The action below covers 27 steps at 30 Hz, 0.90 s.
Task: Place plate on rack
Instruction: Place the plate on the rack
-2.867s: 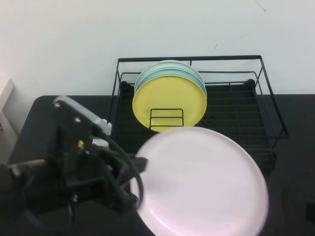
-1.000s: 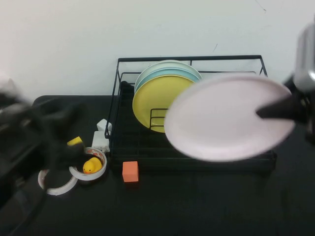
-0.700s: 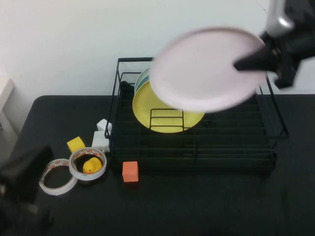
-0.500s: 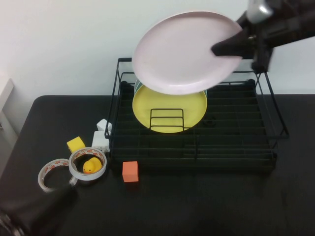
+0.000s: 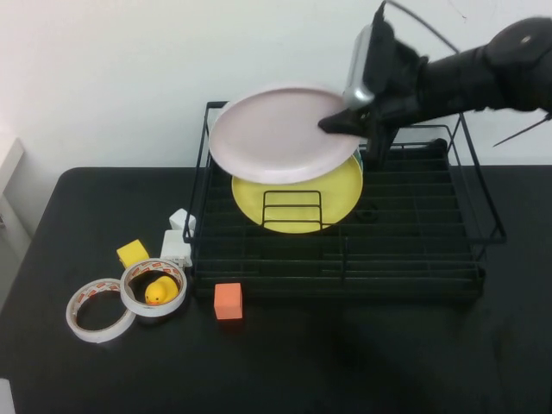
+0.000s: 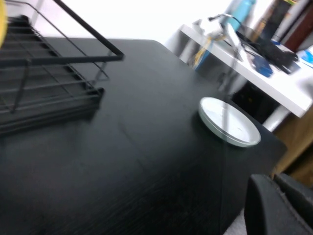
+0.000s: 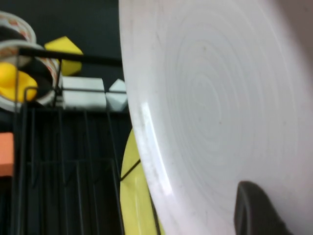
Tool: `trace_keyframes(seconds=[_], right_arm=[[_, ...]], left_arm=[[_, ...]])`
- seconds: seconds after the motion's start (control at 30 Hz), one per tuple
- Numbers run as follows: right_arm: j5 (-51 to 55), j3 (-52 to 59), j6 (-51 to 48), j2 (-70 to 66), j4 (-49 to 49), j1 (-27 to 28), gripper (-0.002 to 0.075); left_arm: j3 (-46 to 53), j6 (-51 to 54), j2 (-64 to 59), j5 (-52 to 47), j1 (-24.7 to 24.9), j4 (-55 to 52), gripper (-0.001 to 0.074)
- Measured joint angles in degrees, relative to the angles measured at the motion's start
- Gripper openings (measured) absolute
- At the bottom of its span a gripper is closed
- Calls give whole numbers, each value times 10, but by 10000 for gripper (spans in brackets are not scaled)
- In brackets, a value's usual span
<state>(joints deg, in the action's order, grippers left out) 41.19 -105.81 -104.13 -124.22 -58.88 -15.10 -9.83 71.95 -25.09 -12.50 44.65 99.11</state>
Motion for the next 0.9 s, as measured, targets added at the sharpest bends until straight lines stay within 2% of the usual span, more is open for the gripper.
trace_keyframes(seconds=[0.2, 0.53, 0.83, 0.9], right_arm=[[-13, 0, -1, -27, 0, -11, 129], [-34, 0, 54, -31, 24, -13, 129], [-28, 0, 130, -37, 105, -14, 130], [-29, 0, 134, -37, 111, -14, 162]], left_arm=[[0, 0, 0, -4, 0, -1, -1], [0, 0, 0, -4, 0, -2, -1], [0, 0, 0, -4, 0, -2, -1], [0, 0, 0, -4, 0, -2, -1]])
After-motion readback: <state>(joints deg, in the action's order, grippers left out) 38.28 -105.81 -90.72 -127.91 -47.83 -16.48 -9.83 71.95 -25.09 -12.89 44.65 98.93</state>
